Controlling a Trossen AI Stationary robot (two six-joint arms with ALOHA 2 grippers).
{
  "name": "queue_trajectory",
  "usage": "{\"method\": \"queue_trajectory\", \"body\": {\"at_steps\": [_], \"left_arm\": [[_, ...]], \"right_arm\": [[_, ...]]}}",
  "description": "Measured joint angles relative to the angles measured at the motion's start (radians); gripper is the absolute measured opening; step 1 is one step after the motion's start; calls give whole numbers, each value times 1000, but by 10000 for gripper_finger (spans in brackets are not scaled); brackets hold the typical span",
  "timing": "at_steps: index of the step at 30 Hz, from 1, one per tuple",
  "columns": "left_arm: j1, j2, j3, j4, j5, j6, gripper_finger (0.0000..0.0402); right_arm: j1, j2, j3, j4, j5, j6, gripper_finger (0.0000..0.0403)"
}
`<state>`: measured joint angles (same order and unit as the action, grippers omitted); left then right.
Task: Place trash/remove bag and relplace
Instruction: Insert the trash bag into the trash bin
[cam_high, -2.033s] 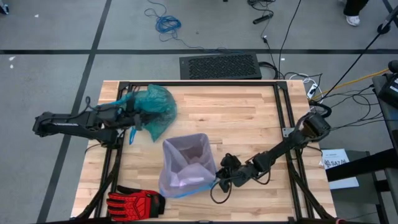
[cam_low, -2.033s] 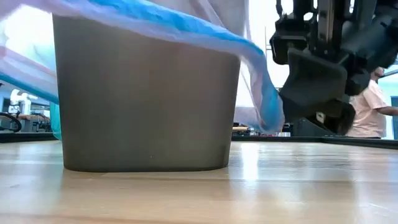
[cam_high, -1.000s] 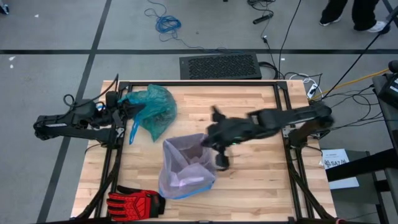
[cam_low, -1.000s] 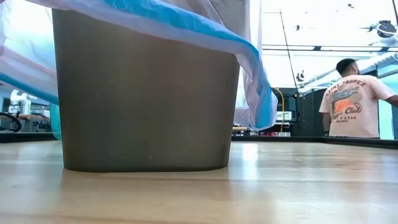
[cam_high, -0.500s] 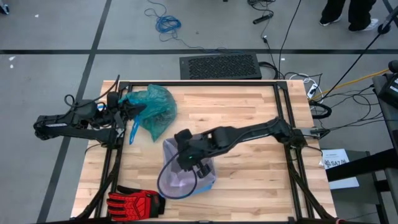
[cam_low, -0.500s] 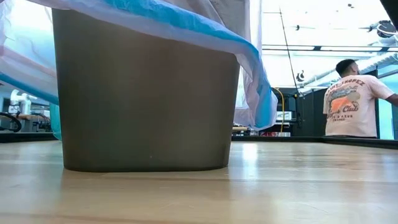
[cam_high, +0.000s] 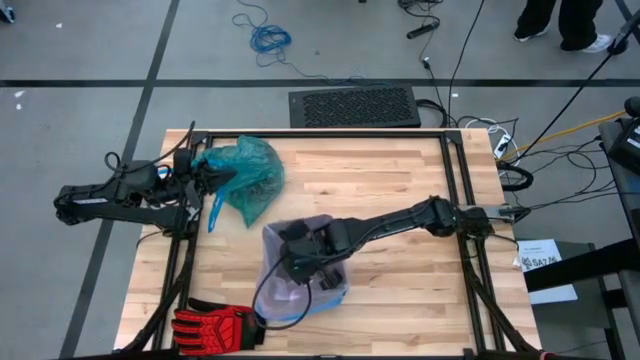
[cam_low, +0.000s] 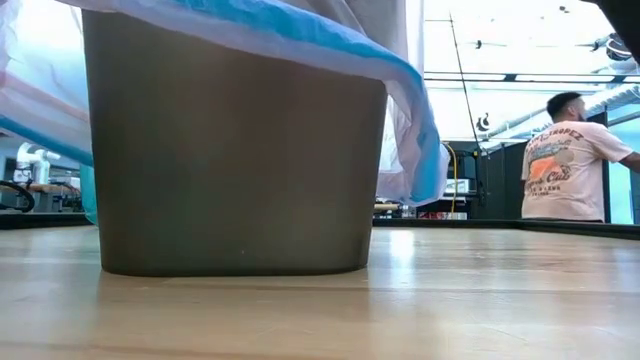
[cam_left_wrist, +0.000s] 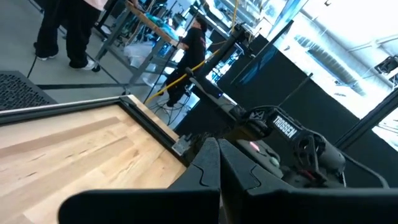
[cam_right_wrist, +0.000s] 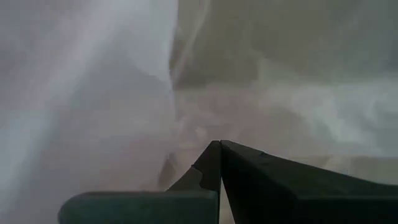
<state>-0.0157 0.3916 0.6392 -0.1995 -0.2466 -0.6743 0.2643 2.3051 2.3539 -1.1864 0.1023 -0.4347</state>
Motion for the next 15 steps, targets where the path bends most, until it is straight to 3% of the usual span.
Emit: {"method": "queue_trajectory", "body": {"at_steps": [15], "left_arm": [[0,0,0,-1,1,0,0]], "right_arm": [[-48,7,-108,-168,46,110,0]]}}
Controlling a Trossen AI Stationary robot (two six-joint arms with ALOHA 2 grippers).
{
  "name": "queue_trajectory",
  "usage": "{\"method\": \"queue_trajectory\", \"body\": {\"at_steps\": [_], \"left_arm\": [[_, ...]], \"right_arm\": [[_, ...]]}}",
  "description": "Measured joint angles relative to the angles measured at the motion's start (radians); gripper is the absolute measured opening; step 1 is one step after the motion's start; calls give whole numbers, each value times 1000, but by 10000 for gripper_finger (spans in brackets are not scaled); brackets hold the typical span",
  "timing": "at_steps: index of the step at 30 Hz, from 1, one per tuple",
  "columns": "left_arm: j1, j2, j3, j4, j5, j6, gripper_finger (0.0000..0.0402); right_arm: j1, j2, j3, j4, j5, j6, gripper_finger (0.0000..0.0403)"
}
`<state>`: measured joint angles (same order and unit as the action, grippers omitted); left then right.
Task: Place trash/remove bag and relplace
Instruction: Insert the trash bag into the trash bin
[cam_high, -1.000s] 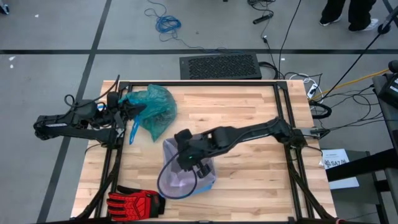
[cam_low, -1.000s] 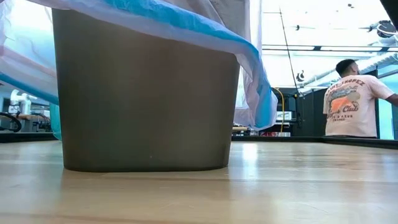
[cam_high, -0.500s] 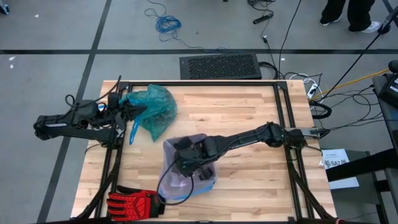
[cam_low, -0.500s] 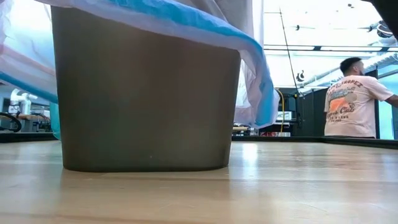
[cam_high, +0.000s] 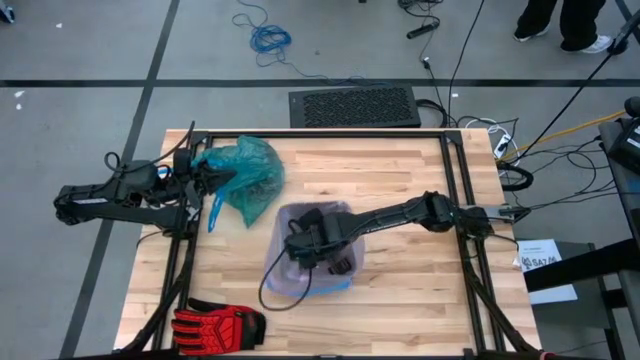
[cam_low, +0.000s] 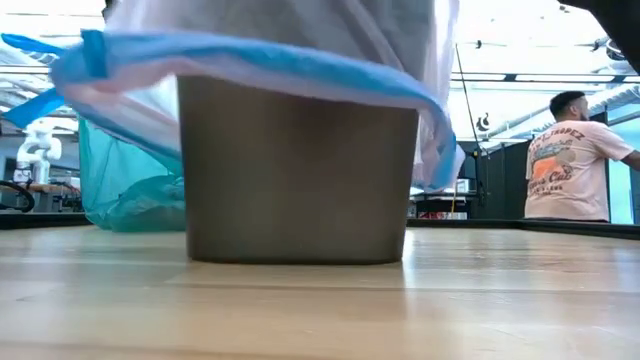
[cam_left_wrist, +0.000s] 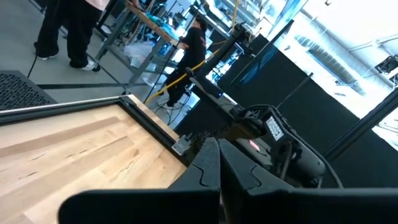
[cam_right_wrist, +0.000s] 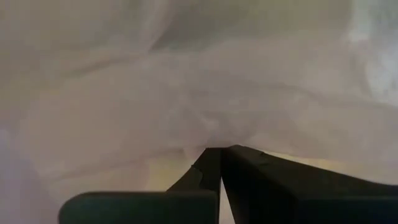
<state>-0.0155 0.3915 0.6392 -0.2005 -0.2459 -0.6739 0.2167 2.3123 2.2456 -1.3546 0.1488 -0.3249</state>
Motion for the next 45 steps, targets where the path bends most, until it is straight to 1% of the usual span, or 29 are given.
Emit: {"method": "queue_trajectory", "body": {"at_steps": [6,13,16,23,27,32,35,41,45], "left_arm": [[0,0,0,0,6,0,0],[0,0,0,-1,6,0,0],[0,0,0,-9,6,-1,0],[0,13,0,-48,5,-26,0],[0,19,0,-50,-15,-27,0],[0,21,0,-54,-35,-27,0],[0,20,0,-53,-46,-27,0],[0,20,0,-56,-47,-29,0],[0,20,0,-57,-47,-46,0]], "right_arm": [[-58,0,0,-50,16,78,0],[-100,-11,17,-101,-48,114,0],[-108,-59,38,-102,-52,142,0],[-135,-150,39,-97,-51,192,0],[-133,-170,40,-48,-51,223,0],[-124,-172,39,111,-51,269,0],[-123,-148,39,174,-51,280,0],[-126,-69,39,190,-46,260,0],[-114,-73,38,203,-44,264,0]]}}
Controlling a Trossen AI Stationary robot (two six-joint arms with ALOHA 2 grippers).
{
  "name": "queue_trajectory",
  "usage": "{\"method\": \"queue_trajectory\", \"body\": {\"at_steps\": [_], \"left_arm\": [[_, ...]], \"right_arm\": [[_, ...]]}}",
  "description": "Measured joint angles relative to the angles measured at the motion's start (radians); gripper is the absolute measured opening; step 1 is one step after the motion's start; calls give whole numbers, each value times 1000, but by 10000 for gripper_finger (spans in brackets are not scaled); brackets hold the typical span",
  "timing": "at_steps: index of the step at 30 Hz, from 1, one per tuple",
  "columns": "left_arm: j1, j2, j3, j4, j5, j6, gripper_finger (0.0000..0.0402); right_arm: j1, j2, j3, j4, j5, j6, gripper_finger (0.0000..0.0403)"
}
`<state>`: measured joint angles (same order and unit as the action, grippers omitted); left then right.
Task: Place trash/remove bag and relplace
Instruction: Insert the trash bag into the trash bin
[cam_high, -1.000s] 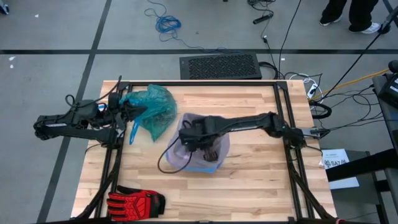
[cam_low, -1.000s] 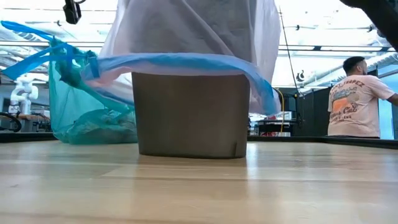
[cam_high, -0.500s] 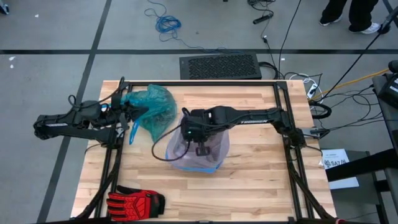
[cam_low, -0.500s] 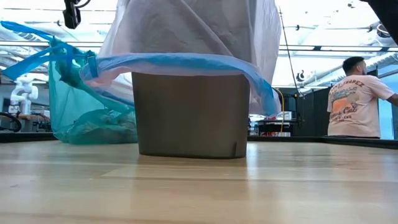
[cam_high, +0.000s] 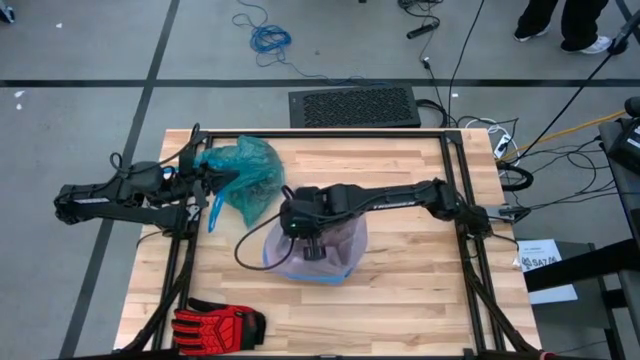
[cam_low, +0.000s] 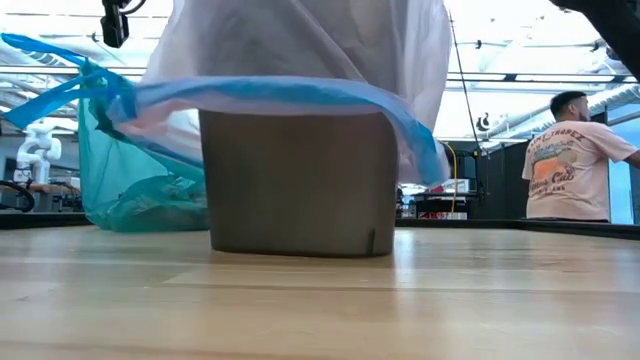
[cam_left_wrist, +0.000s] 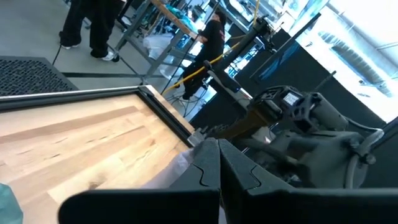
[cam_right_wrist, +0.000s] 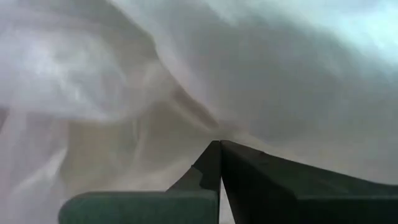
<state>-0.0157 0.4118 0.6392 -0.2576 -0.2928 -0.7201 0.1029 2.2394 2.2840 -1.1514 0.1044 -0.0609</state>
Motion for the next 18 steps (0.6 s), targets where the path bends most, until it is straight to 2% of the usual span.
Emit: {"method": "queue_trajectory", "body": {"at_steps": [9,14,18], "left_arm": [[0,0,0,1,7,-13,0],[0,0,0,-5,163,-64,0],[-18,22,0,-82,257,-110,0]], "right_arm": [[1,-139,0,-70,0,102,0],[36,-268,2,-216,5,178,0],[118,-340,0,-399,64,260,0]]}}
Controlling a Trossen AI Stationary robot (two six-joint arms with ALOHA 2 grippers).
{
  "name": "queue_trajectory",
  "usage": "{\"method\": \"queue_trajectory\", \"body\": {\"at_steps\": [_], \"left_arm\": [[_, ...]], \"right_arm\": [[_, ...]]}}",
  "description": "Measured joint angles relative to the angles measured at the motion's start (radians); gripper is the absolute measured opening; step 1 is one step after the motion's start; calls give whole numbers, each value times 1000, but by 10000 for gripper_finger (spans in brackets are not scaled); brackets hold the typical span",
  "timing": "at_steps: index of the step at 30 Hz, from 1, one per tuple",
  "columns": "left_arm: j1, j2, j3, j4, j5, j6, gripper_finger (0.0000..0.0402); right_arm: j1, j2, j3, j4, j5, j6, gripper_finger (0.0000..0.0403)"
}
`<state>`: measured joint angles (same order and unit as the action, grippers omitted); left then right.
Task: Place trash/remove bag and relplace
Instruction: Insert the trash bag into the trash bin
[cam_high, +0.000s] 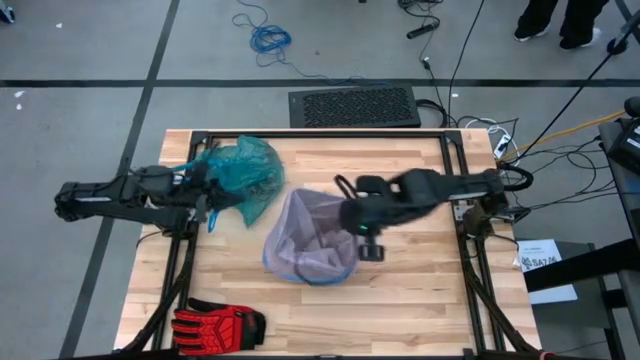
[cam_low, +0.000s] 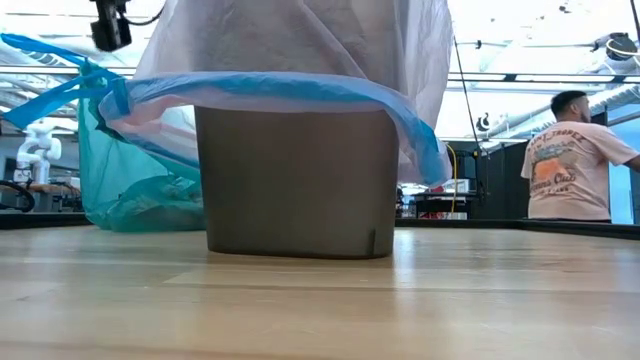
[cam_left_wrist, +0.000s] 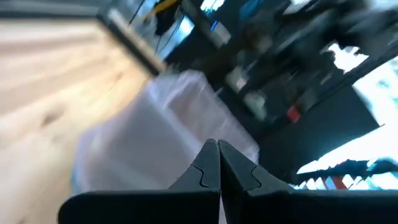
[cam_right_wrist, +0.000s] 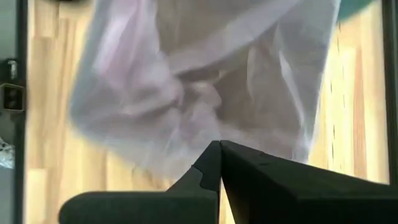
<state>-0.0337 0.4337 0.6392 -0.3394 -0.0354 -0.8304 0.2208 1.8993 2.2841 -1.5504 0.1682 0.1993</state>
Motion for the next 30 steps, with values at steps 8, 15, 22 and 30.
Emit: {"method": "queue_trajectory", "body": {"at_steps": [8,15,22,30], "left_arm": [[-76,40,-7,-98,-84,88,0],[-136,134,-9,-56,-96,106,0],[-221,370,-9,195,-93,106,0],[-227,598,-10,509,-111,109,0]], "right_arm": [[182,-237,-248,86,143,244,0],[222,-546,-871,684,198,396,0],[222,-615,-1168,995,200,493,0],[242,-723,-1172,851,272,515,0]]}}
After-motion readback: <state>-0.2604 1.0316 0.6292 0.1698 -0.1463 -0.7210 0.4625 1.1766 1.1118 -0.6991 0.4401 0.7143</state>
